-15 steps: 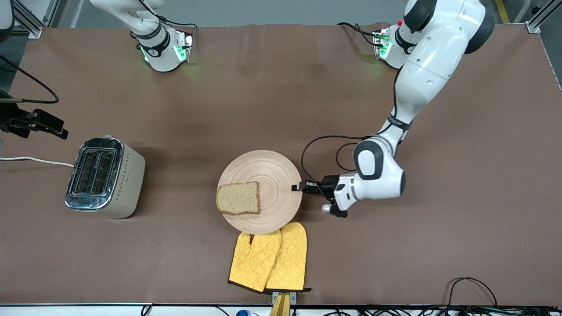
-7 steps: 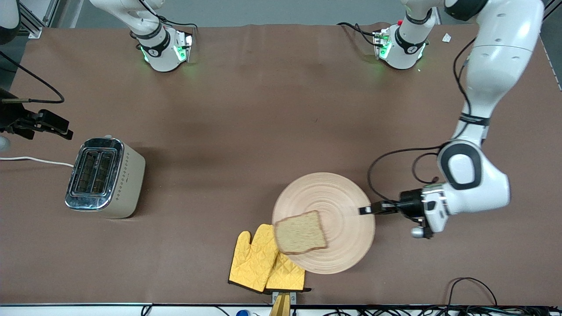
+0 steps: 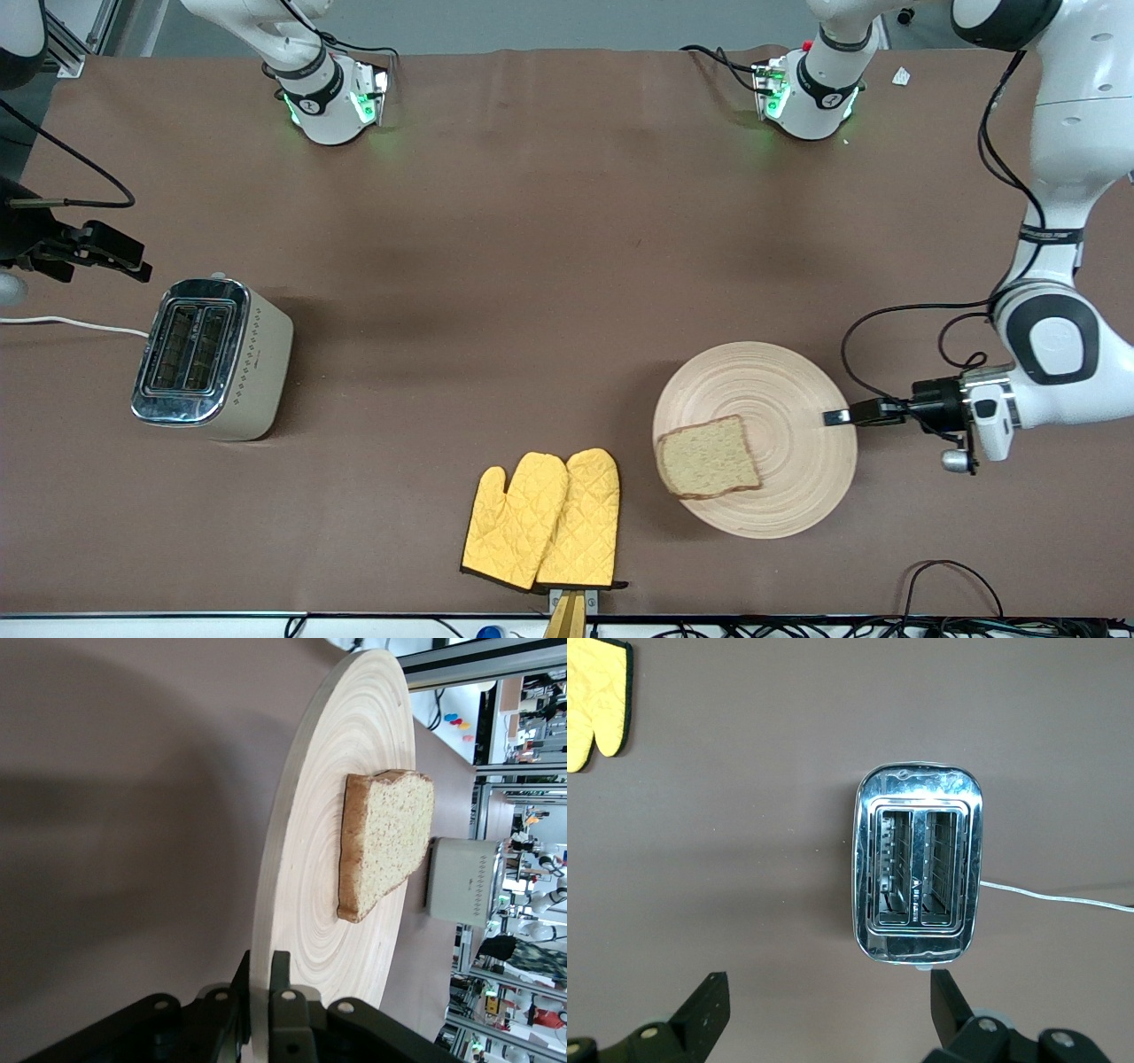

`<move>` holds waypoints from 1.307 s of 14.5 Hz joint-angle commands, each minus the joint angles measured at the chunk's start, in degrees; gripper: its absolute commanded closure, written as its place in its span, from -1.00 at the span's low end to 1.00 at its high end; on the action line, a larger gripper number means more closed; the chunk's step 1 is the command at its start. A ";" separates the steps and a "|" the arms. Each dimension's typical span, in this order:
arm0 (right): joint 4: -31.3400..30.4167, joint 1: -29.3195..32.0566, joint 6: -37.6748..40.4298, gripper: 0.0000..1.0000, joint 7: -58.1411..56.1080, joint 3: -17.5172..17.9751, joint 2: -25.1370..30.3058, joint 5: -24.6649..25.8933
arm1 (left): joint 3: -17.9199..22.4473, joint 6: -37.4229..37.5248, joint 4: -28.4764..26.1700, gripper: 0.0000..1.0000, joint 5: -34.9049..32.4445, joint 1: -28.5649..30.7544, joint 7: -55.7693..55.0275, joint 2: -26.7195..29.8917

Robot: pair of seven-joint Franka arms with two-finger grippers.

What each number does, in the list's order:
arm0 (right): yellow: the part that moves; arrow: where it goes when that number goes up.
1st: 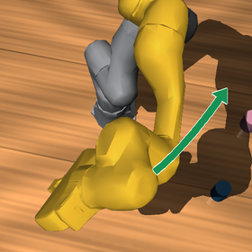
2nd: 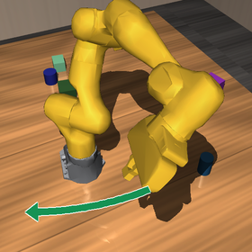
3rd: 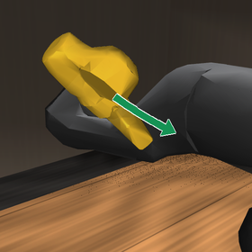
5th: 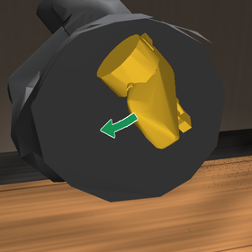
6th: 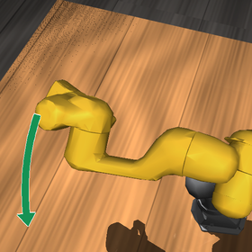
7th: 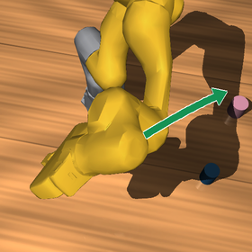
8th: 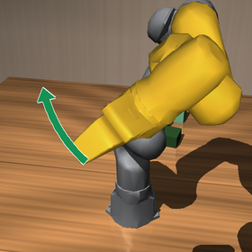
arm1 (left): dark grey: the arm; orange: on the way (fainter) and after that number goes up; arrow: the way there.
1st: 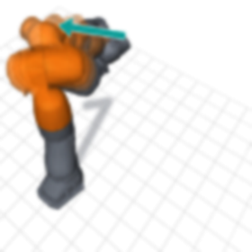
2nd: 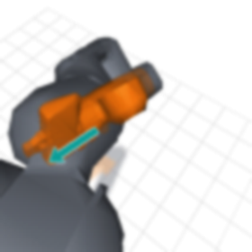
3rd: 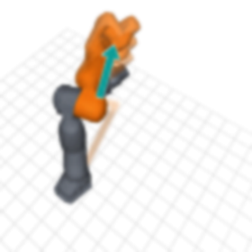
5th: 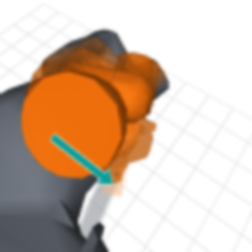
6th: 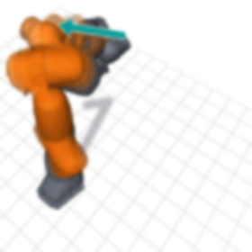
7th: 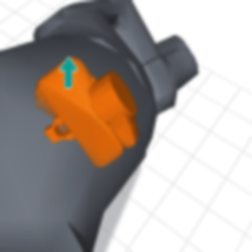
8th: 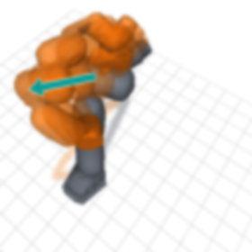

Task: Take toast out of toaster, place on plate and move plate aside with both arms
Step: 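Drag the plate with the bread across the table with the left gripper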

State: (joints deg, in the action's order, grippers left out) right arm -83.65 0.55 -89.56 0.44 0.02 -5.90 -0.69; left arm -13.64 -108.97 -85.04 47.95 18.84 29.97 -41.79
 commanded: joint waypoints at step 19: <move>-3.79 -5.56 -1.58 -1.00 0.44 0.33 1.86 1.21 | -1.12 6.58 5.91 -1.00 -13.92 15.09 11.79 -9.62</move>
State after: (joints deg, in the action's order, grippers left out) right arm -84.37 -4.17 -90.42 0.51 0.21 -5.90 -0.69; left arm -14.12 -103.35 -84.00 37.62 34.74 43.72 -51.81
